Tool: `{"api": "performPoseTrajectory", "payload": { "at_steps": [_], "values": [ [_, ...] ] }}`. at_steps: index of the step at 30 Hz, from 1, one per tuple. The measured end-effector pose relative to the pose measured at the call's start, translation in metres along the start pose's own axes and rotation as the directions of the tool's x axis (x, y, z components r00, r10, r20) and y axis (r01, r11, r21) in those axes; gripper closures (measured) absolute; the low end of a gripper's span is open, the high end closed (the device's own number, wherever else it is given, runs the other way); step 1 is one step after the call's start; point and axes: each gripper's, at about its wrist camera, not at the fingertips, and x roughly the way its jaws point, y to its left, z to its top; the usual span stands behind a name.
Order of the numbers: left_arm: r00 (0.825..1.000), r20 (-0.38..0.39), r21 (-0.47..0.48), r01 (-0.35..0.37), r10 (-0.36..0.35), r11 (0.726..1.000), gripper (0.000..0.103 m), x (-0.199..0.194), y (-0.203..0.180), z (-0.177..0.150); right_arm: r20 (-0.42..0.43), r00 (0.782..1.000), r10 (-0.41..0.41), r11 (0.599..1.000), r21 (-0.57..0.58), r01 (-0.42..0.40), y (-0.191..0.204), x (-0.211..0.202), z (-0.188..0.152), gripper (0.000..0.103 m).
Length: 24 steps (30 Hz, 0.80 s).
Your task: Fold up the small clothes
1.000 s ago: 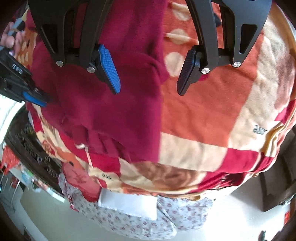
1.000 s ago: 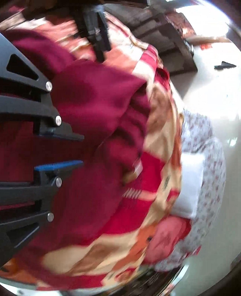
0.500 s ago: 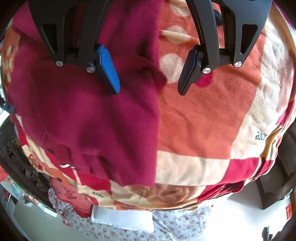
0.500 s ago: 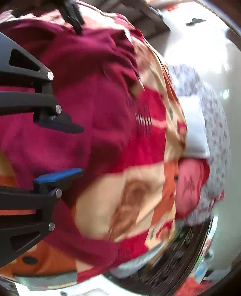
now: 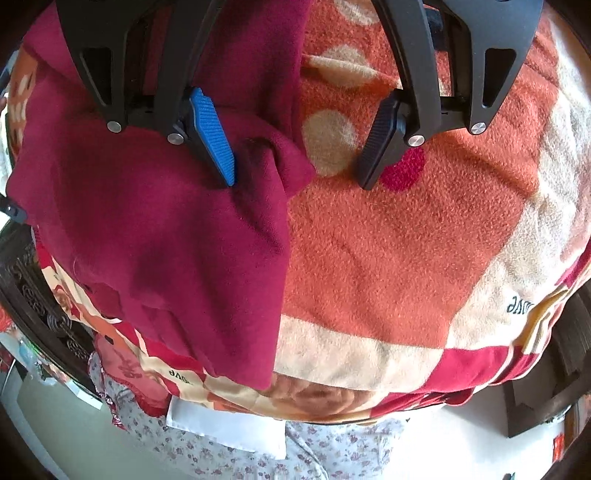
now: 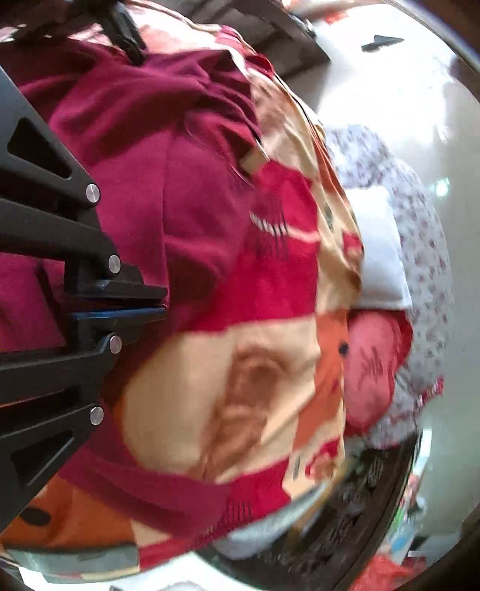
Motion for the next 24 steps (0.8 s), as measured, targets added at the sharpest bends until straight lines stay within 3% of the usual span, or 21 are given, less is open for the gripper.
{"api": "performPoseTrajectory", "payload": {
  "at_steps": [4, 7, 11, 14, 17, 19, 21, 24],
  "values": [
    [1.0, -0.002, -0.004, -0.009, 0.009, 1.0, 0.034, -0.005, -0.001, 0.001, -0.046, 0.999, -0.001, 0.998, 0.056, 0.004, -0.014, 0.015, -0.009, 0.099],
    [0.999, 0.046, 0.003, -0.023, 0.023, 1.0, 0.034, -0.023, -0.003, 0.006, -0.092, 0.996, -0.004, 0.997, 0.074, 0.011, -0.02, 0.008, -0.015, 0.099],
    [0.994, 0.108, 0.041, -0.036, 0.031, 0.999, 0.034, -0.037, -0.014, 0.017, -0.052, 0.997, 0.058, 0.994, 0.1, -0.052, -0.02, -0.019, -0.026, 0.096],
    [0.998, 0.065, 0.045, -0.023, 0.02, 0.999, 0.034, -0.024, -0.023, 0.017, -0.109, 0.991, 0.078, 0.996, 0.051, -0.073, -0.004, -0.012, -0.038, 0.096],
    [0.996, -0.076, 0.078, -0.035, 0.041, 0.996, 0.034, 0.007, -0.034, 0.006, -0.162, 0.985, 0.059, 0.998, 0.047, -0.052, 0.001, 0.004, -0.053, 0.096],
    [0.999, -0.031, 0.079, -0.042, 0.045, 0.996, 0.034, 0.002, -0.035, 0.002, -0.142, 0.985, 0.093, 0.993, 0.084, -0.082, -0.006, -0.006, -0.051, 0.096],
    [0.998, -0.044, 0.079, -0.031, 0.034, 0.996, 0.034, -0.002, -0.034, 0.003, -0.106, 0.986, 0.128, 0.982, 0.15, -0.112, -0.024, -0.019, -0.045, 0.096],
    [0.998, -0.056, 0.046, -0.006, 0.008, 0.999, 0.034, -0.003, -0.027, 0.003, -0.073, 0.996, 0.055, 0.975, 0.218, -0.038, -0.059, -0.033, -0.031, 0.095]
  ]
}}
